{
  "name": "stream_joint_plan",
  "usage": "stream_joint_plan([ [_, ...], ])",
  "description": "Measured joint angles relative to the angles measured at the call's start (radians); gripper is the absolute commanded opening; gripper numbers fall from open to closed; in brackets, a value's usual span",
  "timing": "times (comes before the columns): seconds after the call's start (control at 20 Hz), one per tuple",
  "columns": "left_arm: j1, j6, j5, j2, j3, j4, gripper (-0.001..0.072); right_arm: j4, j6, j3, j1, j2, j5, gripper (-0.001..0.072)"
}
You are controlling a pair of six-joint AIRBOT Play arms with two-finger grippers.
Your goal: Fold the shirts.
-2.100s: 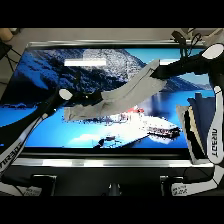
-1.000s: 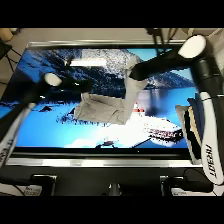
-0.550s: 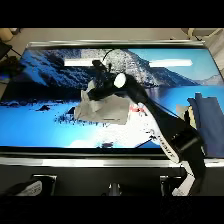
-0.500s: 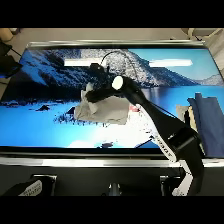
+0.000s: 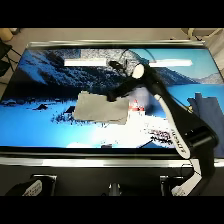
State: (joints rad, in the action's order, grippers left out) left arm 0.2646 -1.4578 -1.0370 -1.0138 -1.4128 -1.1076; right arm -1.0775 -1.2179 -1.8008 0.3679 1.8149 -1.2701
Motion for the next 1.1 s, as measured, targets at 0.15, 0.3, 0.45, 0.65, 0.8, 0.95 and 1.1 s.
stream_joint_plan([
  [0.15, 0.001, 0.011, 0.000, 0.003, 0.023, 0.000, 0.0023, -0.117, -0.014, 0.066, -0.116, -0.027, -0.121, 0.0688],
  [0.3, 0.001, 0.014, -0.001, 0.005, 0.032, 0.000, 0.0023, -0.039, -0.039, 0.179, -0.187, -0.012, -0.095, 0.0688],
  [0.45, 0.001, 0.018, 0.000, 0.006, 0.036, 0.000, 0.0023, 0.094, -0.049, 0.238, -0.190, 0.043, -0.047, 0.0686],
  [0.65, 0.001, 0.018, 0.000, 0.006, 0.038, 0.000, 0.0023, 0.203, -0.055, 0.262, -0.136, 0.095, 0.031, 0.0347],
  [0.8, 0.001, 0.018, 0.000, 0.006, 0.038, 0.000, 0.0023, 0.231, -0.059, 0.269, -0.119, 0.104, 0.091, 0.0025],
  [0.95, 0.001, 0.018, 0.000, 0.006, 0.038, 0.000, 0.0023, 0.257, 0.003, 0.262, -0.159, 0.060, 0.119, 0.0023],
  [1.1, 0.001, 0.020, 0.000, 0.006, 0.038, 0.000, 0.0023, 0.270, 0.048, 0.230, -0.258, -0.027, 0.087, 0.0023],
])
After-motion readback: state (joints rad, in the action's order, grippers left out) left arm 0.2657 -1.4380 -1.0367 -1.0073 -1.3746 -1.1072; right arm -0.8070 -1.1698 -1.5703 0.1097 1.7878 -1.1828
